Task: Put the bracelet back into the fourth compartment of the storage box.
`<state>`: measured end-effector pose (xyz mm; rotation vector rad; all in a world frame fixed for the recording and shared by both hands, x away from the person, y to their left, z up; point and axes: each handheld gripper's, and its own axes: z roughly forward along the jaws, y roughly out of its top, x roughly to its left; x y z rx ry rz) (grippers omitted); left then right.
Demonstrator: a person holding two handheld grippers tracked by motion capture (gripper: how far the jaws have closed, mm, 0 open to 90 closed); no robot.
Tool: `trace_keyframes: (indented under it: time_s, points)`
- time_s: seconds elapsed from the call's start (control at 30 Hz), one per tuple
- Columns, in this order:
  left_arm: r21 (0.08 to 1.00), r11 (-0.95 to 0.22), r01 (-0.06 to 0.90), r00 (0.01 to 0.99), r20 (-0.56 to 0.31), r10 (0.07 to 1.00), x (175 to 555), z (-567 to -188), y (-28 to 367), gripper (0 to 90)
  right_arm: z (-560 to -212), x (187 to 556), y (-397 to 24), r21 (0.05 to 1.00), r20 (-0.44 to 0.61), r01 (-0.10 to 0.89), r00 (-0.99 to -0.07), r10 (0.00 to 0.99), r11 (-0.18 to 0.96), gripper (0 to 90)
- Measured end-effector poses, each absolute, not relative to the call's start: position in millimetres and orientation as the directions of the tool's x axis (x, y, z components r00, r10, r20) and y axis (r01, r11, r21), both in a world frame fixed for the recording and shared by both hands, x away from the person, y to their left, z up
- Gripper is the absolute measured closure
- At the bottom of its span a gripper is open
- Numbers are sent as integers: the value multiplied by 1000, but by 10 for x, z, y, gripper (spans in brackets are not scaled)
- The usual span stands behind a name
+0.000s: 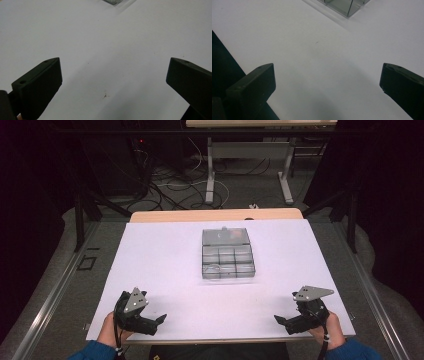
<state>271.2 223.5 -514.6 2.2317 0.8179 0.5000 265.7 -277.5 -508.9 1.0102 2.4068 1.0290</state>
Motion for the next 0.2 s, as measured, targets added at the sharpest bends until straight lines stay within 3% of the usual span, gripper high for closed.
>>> trace_keyframes:
  time_s: [0.2]
  points:
    - [728,-552,407,725,111,680,2718,-5152,2234,2,-5084,2646,-2786,743,-27,474,-685,728,473,0]
